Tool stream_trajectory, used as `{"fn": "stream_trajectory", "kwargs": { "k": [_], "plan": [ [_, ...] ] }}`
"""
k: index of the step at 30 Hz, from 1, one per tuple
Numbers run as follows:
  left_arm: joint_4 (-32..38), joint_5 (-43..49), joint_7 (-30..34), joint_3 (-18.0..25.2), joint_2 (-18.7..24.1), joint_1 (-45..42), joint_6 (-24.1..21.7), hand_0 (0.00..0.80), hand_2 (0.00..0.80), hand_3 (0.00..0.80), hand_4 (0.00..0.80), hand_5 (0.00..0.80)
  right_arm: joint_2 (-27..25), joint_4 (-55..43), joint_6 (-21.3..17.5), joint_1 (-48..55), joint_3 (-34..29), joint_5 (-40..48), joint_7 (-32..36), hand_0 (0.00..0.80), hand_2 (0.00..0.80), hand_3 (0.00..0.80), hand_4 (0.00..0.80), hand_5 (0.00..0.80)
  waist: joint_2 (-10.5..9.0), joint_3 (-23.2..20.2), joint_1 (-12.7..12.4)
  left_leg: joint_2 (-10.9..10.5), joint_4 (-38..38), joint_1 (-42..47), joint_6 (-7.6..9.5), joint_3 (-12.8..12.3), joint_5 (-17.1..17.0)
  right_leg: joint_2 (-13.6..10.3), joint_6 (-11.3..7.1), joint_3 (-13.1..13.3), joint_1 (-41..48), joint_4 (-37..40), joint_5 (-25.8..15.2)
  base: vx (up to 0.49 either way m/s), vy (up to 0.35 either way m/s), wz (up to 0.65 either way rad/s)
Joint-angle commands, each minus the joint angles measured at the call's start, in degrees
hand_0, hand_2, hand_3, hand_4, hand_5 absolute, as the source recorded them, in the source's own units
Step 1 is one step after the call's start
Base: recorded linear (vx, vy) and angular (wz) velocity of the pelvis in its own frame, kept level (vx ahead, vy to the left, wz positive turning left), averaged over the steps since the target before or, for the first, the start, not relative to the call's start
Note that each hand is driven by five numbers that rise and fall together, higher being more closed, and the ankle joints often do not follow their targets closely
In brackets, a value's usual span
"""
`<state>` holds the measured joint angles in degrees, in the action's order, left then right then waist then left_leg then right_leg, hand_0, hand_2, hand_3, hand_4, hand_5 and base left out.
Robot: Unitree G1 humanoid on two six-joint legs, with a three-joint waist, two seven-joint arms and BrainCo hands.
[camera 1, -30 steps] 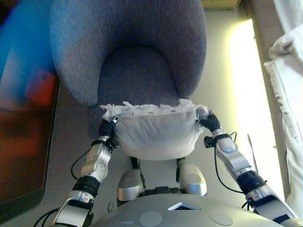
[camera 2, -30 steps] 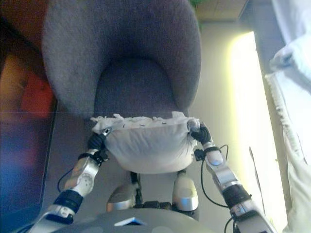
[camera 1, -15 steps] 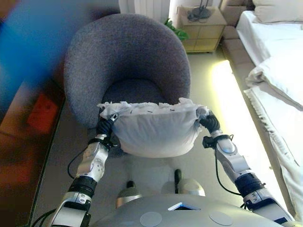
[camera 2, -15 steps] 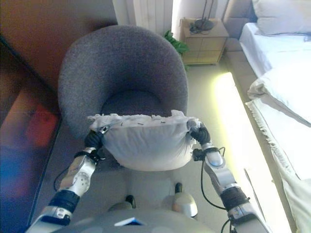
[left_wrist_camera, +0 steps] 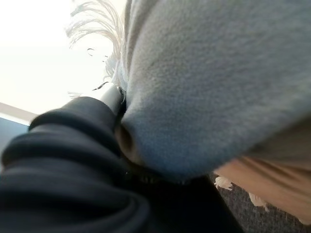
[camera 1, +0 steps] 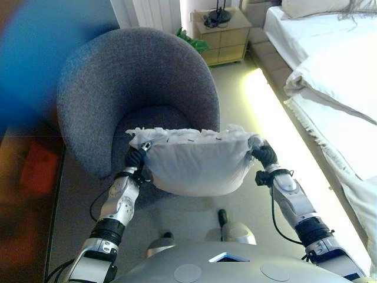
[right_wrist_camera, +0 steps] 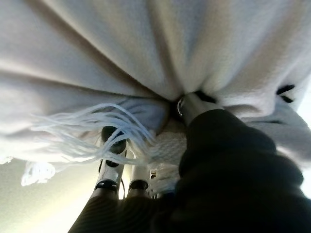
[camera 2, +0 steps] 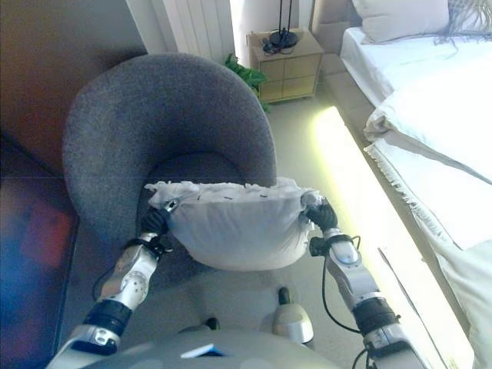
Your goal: Pick up the cushion and take it to the sofa
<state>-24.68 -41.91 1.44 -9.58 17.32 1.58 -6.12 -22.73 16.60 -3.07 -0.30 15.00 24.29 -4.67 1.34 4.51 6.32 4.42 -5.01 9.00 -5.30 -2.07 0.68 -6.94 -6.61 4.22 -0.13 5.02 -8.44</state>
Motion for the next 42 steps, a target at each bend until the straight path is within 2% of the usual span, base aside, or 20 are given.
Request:
{"fn": "stream_trajectory", "kwargs": {
  "k": [1, 12, 15, 19, 20, 23, 24, 27, 29, 31, 34, 37, 39, 40, 41, 42],
  "plan": [
    [4.73, 0.37, 1.58, 0.68, 0.77, 6.58, -2.72, 0.800, 0.800, 0.800, 0.800, 0.800, 2.09, -6.12, -3.78, -3.38, -1.32, 2.97, 1.07, 0.800, 0.800, 0.800, 0.800, 0.800, -0.80, -3.85, -0.43, -1.31, 5.07, -4.55, 2.71, -1.27, 2.41, -2.77, -3.07, -1.23, 0.77, -7.76, 6.47, -0.039, 0.108, -0.15],
    [0.66, 2.58, -1.30, -2.24, 0.03, 13.18, -2.72, 0.800, 0.800, 0.800, 0.800, 0.800, 3.33, -2.21, -2.88, -9.93, 1.00, 5.35, 0.36, 0.800, 0.800, 0.800, 0.800, 0.800, -2.70, -4.25, -2.79, -5.10, 7.68, -6.37, 5.28, -1.29, 4.31, -6.03, -3.64, -1.36, -1.47, -12.76, 2.09, -0.030, 0.111, -0.05],
    [0.26, 1.92, -2.50, -2.44, -0.23, 14.16, -3.33, 0.800, 0.800, 0.800, 0.800, 0.800, 3.54, -1.75, -2.61, -10.93, 1.22, 4.15, 0.75, 0.800, 0.800, 0.800, 0.800, 0.800, -2.96, -4.02, -3.38, -5.97, 8.95, -7.32, 6.24, -0.40, 4.79, -6.23, -3.28, -1.36, -3.30, -18.42, 0.08, -0.023, 0.090, -0.01],
    [0.09, 1.99, -5.22, -2.03, 0.08, 14.35, -4.92, 0.800, 0.800, 0.800, 0.800, 0.800, 3.53, -0.51, -2.83, -12.06, 1.75, 4.36, 1.73, 0.800, 0.800, 0.800, 0.800, 0.800, -2.67, -2.73, -4.70, -6.57, 10.36, -7.45, 7.36, 0.79, 5.44, -5.70, -2.28, -3.39, -8.14, -29.46, -2.98, 0.010, 0.108, 0.10],
    [-0.07, 1.85, -5.36, -1.67, 0.14, 14.14, -5.01, 0.800, 0.800, 0.800, 0.800, 0.800, 3.56, -0.04, -2.68, -12.57, 1.89, 4.49, 1.99, 0.800, 0.800, 0.800, 0.800, 0.800, -2.69, -2.50, -5.05, -6.78, 10.48, -7.17, 7.44, 1.20, 5.59, -5.61, -2.12, -3.71, -8.71, -30.28, -3.10, 0.100, 0.068, -0.20],
    [-0.06, 2.26, -5.45, -0.22, 0.36, 12.83, -4.95, 0.800, 0.800, 0.800, 0.800, 0.800, 4.00, 0.86, -2.13, -13.47, 2.22, 4.22, 2.68, 0.800, 0.800, 0.800, 0.800, 0.800, -3.33, -2.35, -6.10, -7.85, 10.80, -6.32, 7.34, 2.98, 6.08, -5.81, -1.92, -4.29, -8.62, -26.98, -3.07, 0.187, -0.021, -0.11],
    [0.08, 2.53, -4.98, 0.23, 0.43, 12.19, -4.48, 0.800, 0.800, 0.800, 0.800, 0.800, 4.05, 0.90, -2.06, -13.39, 2.26, 4.10, 2.48, 0.800, 0.800, 0.800, 0.800, 0.800, -3.84, -2.38, -6.25, -8.52, 11.38, -5.83, 7.06, 4.31, 6.72, -5.87, -1.96, -3.94, -7.80, -21.78, -2.39, 0.261, -0.086, 0.26],
    [0.26, 2.67, -4.82, 0.46, 0.60, 11.73, -3.53, 0.800, 0.800, 0.800, 0.800, 0.800, 3.59, 0.63, -1.74, -13.23, 1.98, 4.66, 2.63, 0.800, 0.800, 0.800, 0.800, 0.800, -4.51, -2.44, -5.85, -9.46, 12.70, -4.79, 6.75, 7.31, 9.51, -5.88, -2.94, -0.94, -7.25, -11.91, -2.01, 0.305, -0.093, 0.31],
    [-0.53, 1.80, -4.01, 0.46, 0.61, 11.68, -4.04, 0.800, 0.800, 0.800, 0.800, 0.800, 3.05, 0.19, -1.46, -12.89, 1.61, 4.30, 2.30, 0.800, 0.800, 0.800, 0.800, 0.800, -4.97, -2.26, -5.07, -10.29, 13.68, -3.77, 6.78, 10.32, 11.96, -5.62, -4.20, 3.52, -8.58, -6.65, -4.47, 0.352, -0.072, 0.84],
    [-0.34, 1.28, -4.22, 0.63, 0.55, 11.13, -4.38, 0.800, 0.800, 0.800, 0.800, 0.800, 2.50, -0.98, -1.23, -12.15, 1.38, 3.75, 2.74, 0.800, 0.800, 0.800, 0.800, 0.800, -5.09, -2.04, -4.55, -10.42, 14.24, -2.45, 6.82, 12.50, 13.51, -5.13, -4.68, 5.41, -9.41, -3.69, -5.71, 0.375, -0.067, 0.96],
    [0.47, 1.49, -3.19, 1.77, 0.45, 9.79, -4.66, 0.800, 0.800, 0.800, 0.800, 0.800, 2.01, -2.48, -1.29, -11.11, 1.20, 2.76, 3.46, 0.800, 0.800, 0.800, 0.800, 0.800, -5.32, -1.87, -4.17, -9.70, 14.14, 0.15, 6.44, 14.61, 15.32, -4.00, -4.63, 6.51, -10.66, -4.52, -6.17, 0.344, -0.078, 0.55],
    [1.65, 1.12, -1.54, 3.39, 0.17, 8.60, -5.03, 0.800, 0.800, 0.800, 0.800, 0.800, 1.26, -2.87, -1.20, -11.20, 0.57, 2.82, 5.56, 0.800, 0.800, 0.800, 0.800, 0.800, -5.19, -2.46, -4.00, -8.06, 14.24, 1.14, 5.57, 15.39, 15.28, -2.58, -4.63, 7.72, -9.46, -5.82, -3.58, 0.291, -0.118, 0.74],
    [2.31, -1.70, -2.04, 4.13, 0.19, 8.06, -4.76, 0.800, 0.800, 0.800, 0.800, 0.800, 1.08, -2.88, -0.06, -11.78, 1.07, 2.33, 6.04, 0.800, 0.800, 0.800, 0.800, 0.800, -5.05, -2.40, -4.22, -6.06, 15.67, 1.47, 4.46, 14.69, 14.16, -1.93, -4.40, 6.32, -9.40, -8.43, -1.38, 0.278, -0.158, 1.07],
    [2.46, -2.39, -2.08, 4.55, 0.04, 7.73, -4.32, 0.800, 0.800, 0.800, 0.800, 0.800, 0.95, -3.30, 0.70, -12.07, 1.73, 1.78, 5.52, 0.800, 0.800, 0.800, 0.800, 0.800, -4.82, -2.49, -4.20, -4.37, 16.51, 1.68, 3.33, 13.62, 11.41, -1.36, -3.59, 5.55, -9.08, -9.52, -0.26, 0.280, -0.193, 0.48],
    [2.33, -1.54, -2.68, 4.59, -0.15, 7.79, -4.38, 0.800, 0.800, 0.800, 0.800, 0.800, 0.40, -4.01, 1.36, -12.29, 2.27, 1.81, 5.72, 0.800, 0.800, 0.800, 0.800, 0.800, -4.80, -2.57, -3.95, -2.51, 18.29, 0.62, 2.08, 11.46, 6.63, -0.57, -2.44, 4.80, -7.96, -9.68, 0.82, 0.231, -0.171, 0.41],
    [2.34, -1.49, -2.83, 4.51, -0.27, 7.90, -4.36, 0.800, 0.800, 0.800, 0.800, 0.800, 0.06, -4.20, 1.42, -12.29, 2.32, 1.72, 6.11, 0.800, 0.800, 0.800, 0.800, 0.800, -4.84, -2.55, -3.77, -1.83, 19.26, 0.08, 1.81, 10.48, 5.23, -0.32, -1.98, 4.22, -7.41, -9.69, 1.23, 0.213, -0.174, 0.78]
  ]
}}
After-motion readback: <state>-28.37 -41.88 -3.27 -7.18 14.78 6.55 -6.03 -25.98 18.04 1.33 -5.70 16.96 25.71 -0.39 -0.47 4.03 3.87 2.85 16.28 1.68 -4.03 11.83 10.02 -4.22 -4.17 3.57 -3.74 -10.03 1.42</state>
